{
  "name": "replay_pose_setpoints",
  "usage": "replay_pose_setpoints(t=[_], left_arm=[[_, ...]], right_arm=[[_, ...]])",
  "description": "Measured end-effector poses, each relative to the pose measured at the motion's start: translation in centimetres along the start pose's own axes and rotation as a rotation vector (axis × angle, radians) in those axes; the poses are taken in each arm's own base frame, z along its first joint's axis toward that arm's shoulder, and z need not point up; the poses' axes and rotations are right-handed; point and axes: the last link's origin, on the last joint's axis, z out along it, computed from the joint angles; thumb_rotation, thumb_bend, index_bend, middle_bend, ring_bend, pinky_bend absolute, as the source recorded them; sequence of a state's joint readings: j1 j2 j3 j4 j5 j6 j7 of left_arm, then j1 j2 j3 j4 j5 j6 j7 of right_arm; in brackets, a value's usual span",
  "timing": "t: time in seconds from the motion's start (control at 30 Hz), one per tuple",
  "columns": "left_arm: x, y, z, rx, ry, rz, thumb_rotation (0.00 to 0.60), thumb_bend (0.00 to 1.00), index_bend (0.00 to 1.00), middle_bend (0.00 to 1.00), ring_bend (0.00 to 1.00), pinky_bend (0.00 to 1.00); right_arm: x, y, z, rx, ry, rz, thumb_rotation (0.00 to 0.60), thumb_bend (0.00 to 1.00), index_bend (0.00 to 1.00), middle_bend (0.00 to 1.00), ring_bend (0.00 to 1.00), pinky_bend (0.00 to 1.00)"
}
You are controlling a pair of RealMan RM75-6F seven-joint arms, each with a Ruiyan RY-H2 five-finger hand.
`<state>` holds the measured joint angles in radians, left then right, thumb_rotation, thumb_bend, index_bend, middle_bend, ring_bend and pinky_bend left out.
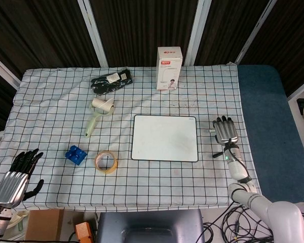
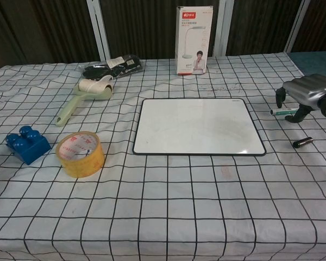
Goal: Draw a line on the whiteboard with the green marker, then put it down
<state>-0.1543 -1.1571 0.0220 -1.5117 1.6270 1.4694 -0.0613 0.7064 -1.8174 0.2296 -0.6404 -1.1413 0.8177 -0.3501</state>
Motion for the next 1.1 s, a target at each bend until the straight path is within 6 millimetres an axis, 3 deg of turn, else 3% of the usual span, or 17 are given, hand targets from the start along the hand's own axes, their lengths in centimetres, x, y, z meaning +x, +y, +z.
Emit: replay_pose_setpoints(t=[0.93,1.1], left_arm=[[0.0,-0.1,0.1,0.001,-0.002,-0.015,0.600,0.40,0.00,0.00,0.00,0.00],[0.1,-0.2,0.1,0.002,0.001,-0.016,0.600,0.40,0.00,0.00,0.00,0.00]], right_arm=[[-0.1,-1.0,0.7,0.004,0.009,-0.012,0.600,0.32,0.52,0.35,0.24,0.36],[-0.3,-1.2,0.7,0.006,0.007,-0.024,0.600,0.32,0.57,0.40,0.28,0.38]])
